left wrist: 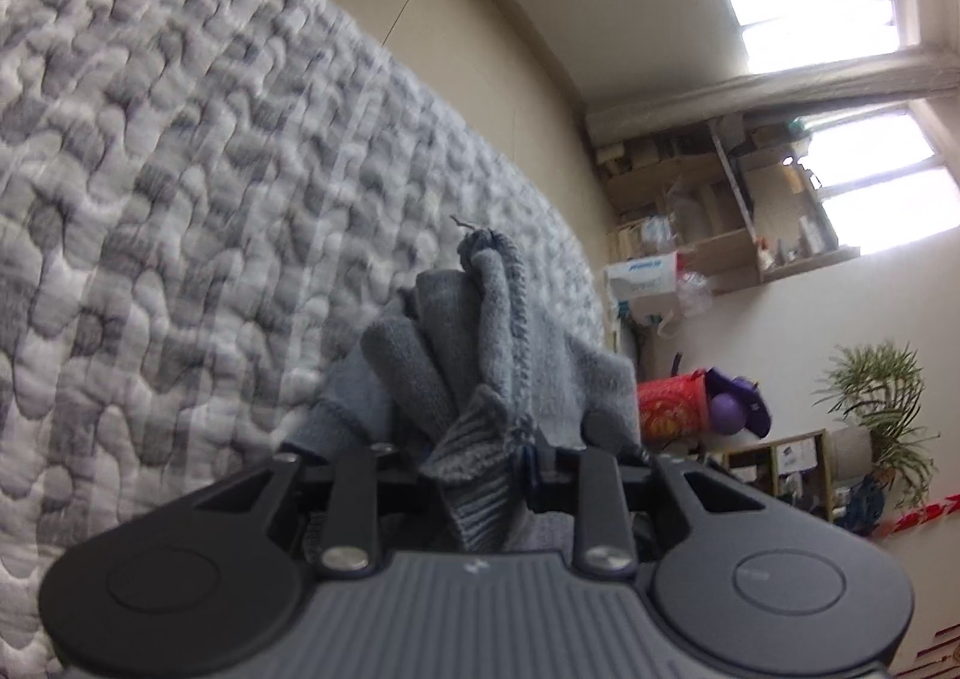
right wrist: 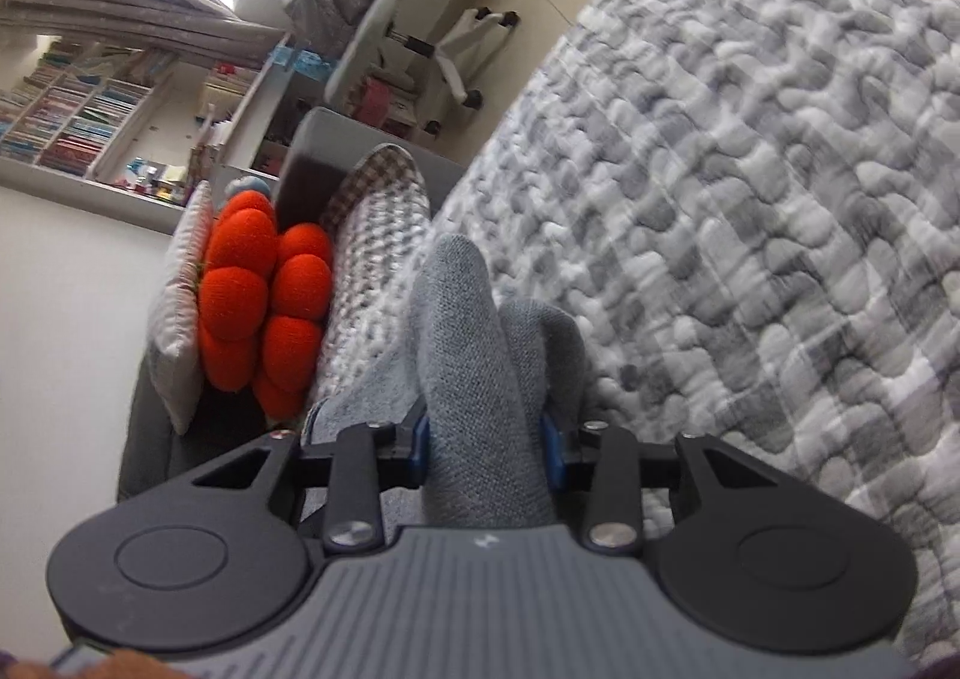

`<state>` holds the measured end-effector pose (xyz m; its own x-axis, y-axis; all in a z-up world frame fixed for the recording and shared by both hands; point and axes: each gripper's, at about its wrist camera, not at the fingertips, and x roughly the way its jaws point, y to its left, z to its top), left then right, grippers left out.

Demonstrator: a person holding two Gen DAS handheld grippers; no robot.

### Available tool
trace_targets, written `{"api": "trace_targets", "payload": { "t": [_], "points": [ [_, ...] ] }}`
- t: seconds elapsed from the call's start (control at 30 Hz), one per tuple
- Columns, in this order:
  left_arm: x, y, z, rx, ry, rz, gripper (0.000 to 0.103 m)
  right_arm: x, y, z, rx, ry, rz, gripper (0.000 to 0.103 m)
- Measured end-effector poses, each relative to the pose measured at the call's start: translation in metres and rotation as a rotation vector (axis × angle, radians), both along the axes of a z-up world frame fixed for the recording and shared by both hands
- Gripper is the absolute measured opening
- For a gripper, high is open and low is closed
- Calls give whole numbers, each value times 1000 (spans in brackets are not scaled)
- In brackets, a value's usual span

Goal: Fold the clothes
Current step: 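Grip the rolled grey sweater bundle firmly with both grippers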

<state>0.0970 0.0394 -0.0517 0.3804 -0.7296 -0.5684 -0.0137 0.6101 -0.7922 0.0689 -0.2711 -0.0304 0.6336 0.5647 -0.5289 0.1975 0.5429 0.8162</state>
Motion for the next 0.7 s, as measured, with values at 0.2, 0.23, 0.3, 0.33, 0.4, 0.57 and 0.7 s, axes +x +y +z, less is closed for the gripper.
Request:
{"api": "trace_targets", "payload": {
  "t": [0.2, 0.23, 0.3, 0.33, 0.4, 0.57, 0.7],
  "points": [
    [0, 18, 2, 34, 2, 5, 53, 2, -6, -9, 5, 8, 10, 38],
    [1, 24, 3, 40, 1, 12, 58, 2, -8, -10, 10, 7, 12, 38],
    [1, 35, 4, 49, 9, 12, 62, 1, -12, -12, 36, 11, 9, 38],
    [2, 39, 3, 54, 22, 4, 68, 1, -13, -13, 43, 10, 9, 38],
    [-1, 44, -8, 63, 57, -17, 70, 0, -13, -13, 47, 6, 11, 38],
    [-5, 51, -23, -33, 122, -53, 71, -3, -14, -13, 47, -2, 17, 38],
    [-10, 41, -34, -103, 219, -120, 69, -4, -16, -14, 56, -1, 18, 38]
  ]
}}
